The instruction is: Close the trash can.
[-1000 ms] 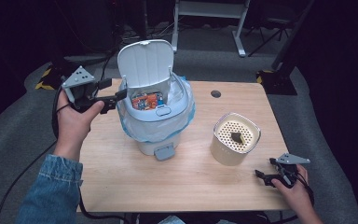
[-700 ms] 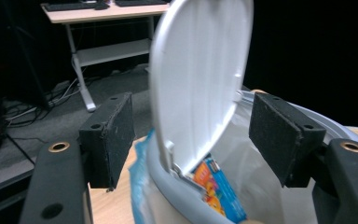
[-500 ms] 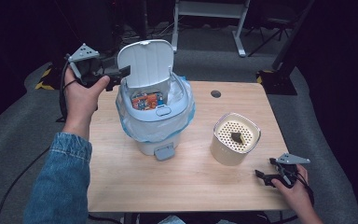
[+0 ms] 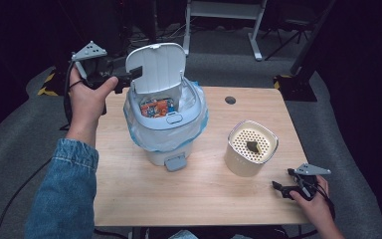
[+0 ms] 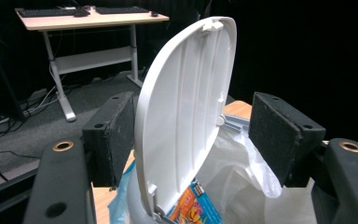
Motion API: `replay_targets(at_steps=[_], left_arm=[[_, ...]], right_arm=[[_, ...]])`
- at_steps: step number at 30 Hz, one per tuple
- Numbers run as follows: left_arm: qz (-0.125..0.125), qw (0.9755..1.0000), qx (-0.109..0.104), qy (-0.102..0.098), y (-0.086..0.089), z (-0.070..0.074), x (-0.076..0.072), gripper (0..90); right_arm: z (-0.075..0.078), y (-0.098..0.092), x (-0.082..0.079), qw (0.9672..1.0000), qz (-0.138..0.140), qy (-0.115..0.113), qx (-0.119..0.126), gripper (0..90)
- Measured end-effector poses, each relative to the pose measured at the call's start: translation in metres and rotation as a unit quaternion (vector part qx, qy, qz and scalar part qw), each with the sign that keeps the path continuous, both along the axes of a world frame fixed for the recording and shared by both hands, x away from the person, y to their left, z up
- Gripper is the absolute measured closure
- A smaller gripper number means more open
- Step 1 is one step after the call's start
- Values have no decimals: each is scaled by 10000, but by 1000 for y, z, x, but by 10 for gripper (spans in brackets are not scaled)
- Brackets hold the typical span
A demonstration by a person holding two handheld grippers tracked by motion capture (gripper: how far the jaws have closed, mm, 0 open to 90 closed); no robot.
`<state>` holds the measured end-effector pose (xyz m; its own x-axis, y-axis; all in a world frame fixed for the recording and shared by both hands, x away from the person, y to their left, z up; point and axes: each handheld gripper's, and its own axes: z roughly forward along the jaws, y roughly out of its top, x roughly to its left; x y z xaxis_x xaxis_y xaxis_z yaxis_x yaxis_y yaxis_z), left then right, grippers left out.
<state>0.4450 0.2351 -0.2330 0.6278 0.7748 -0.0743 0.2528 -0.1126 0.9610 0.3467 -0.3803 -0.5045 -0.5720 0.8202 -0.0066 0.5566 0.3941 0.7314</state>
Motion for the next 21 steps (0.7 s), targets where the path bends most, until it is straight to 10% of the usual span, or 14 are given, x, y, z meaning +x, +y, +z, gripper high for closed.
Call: replay_targets(at_steps=[21], left_arm=[[-820, 9949, 422, 407, -35, -25, -45, 344]], right_arm=[[0, 0, 0, 10000, -2, 0, -1, 111]])
